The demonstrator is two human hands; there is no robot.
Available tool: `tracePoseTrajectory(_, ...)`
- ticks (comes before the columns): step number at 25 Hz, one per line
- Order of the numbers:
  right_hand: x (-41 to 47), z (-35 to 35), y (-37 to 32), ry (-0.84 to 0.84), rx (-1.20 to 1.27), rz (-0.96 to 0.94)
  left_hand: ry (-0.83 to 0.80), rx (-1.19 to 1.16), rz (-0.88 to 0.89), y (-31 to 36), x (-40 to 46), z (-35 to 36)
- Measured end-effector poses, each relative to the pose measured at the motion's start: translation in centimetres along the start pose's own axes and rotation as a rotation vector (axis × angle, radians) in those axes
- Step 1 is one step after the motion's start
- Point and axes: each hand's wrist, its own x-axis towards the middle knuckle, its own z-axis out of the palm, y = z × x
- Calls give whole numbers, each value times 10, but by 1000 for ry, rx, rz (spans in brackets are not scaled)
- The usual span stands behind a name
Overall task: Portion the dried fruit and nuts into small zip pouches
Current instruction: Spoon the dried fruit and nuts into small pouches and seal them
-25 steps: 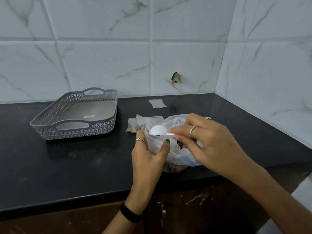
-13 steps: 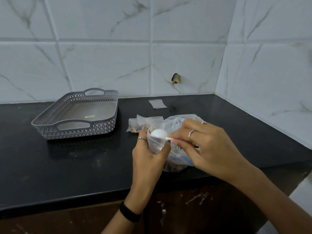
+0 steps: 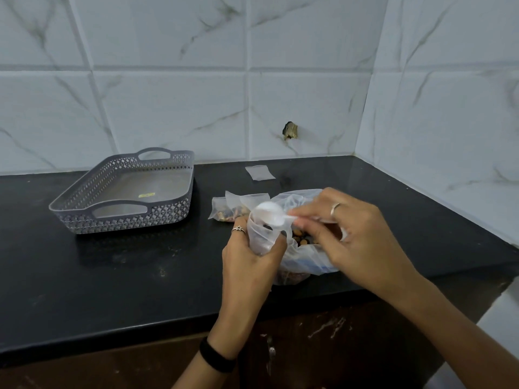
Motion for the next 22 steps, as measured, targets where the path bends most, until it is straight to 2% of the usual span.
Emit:
tracePoseTrajectory(3,4,-7,-3,34,276,282,-18,0,-1,-1,0,1)
tracePoseTrajectory(5,2,-10,-1,-12,331,368,-18,11,-9,-1,0,1)
tracePoseTrajectory(7,1,-12,2,21,326,432,-7,21,-32,-5,0,1)
tracePoseTrajectory(9,-3,-18,14,87,193,503,11,38,-70,-11,-2,0)
tracePoseTrajectory(10,-5,-21,24,66,66,542,16,58,-95,-14,-3,0)
tracePoseTrajectory(13,-13,-22,49,-179,-219,673,22,126,-160,-17,-6,3)
tracePoseTrajectory(15,-16,-14,56,-264,-257,683,15,180,-195,-17,-4,6)
tracePoseTrajectory(19,-5,-6,54,-239,-236,624,-27,262,-260,-15,-1,6)
tracePoseTrajectory(22,2,-1,63,-355,-268,653,-46,289,-284,-13,-1,3)
